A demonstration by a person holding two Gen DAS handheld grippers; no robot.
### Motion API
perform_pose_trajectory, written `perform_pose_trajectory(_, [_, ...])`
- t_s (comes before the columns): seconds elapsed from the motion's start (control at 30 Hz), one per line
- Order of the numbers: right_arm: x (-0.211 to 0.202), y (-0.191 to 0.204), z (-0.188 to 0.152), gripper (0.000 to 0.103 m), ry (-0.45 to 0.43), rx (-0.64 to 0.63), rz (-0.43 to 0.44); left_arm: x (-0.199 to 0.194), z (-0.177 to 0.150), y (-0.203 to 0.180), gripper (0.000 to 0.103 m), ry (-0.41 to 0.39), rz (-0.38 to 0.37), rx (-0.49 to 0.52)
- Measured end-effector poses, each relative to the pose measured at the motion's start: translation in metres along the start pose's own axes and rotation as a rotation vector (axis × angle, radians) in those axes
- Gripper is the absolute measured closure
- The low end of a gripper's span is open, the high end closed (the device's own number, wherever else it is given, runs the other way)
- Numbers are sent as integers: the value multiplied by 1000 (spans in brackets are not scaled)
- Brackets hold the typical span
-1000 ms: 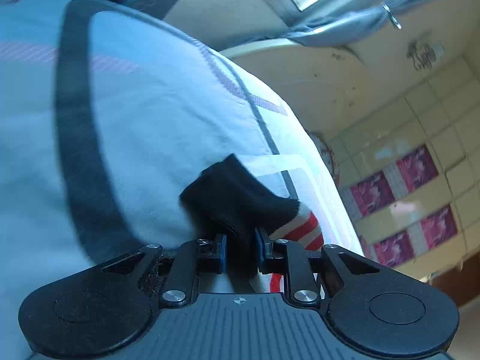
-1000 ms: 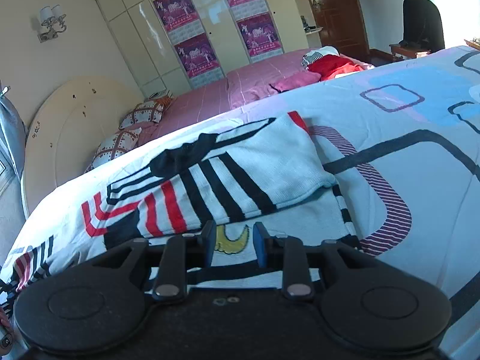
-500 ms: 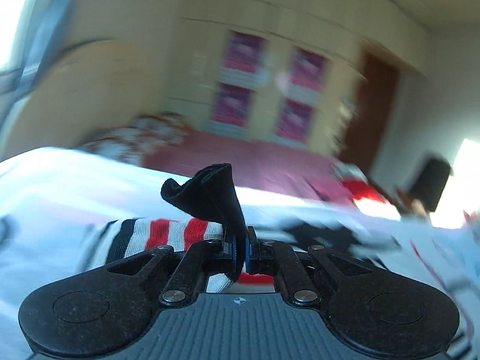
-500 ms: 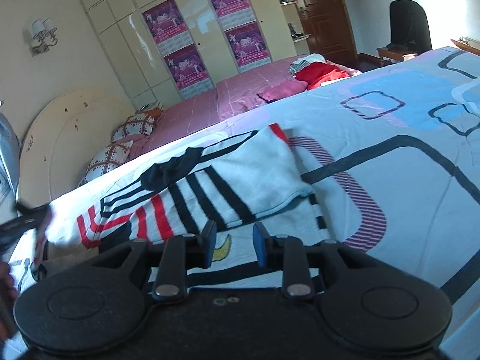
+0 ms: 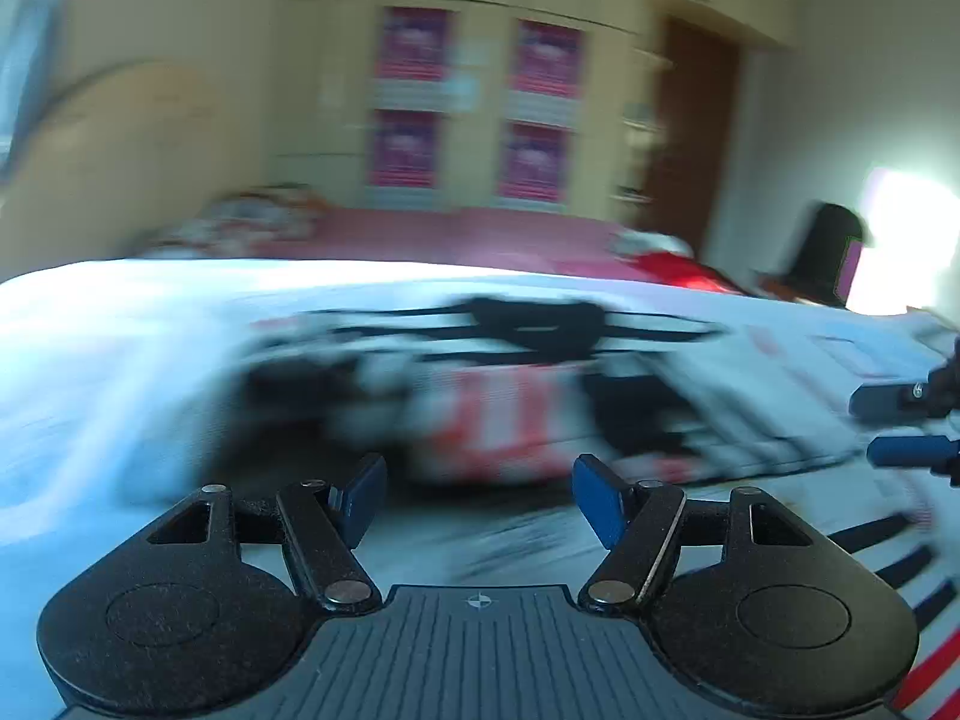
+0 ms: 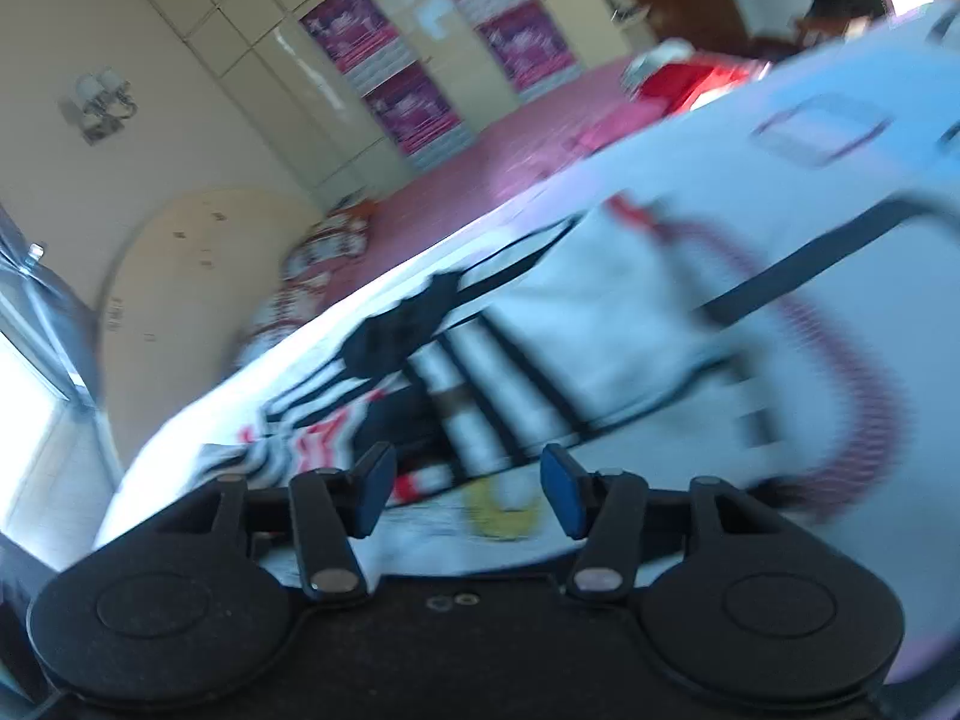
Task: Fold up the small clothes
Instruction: 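Fold the held sleeve across the sweater body and open the left tool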
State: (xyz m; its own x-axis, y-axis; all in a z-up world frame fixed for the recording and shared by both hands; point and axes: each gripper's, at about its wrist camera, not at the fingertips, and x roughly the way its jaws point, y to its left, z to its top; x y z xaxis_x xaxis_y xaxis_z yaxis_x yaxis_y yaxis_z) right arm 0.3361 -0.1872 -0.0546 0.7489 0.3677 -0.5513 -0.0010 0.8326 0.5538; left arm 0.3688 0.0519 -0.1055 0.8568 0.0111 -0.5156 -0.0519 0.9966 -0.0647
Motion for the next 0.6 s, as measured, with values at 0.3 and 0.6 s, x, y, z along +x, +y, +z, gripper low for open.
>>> perform_pose_trajectory(0.3, [116, 12, 9, 68, 109, 129, 33, 42, -16, 94, 34, 82, 101, -65])
perform_pose_trajectory(0.6, [68, 48, 25, 94, -73, -127, 20, 68, -19, 103, 70, 76, 107, -92])
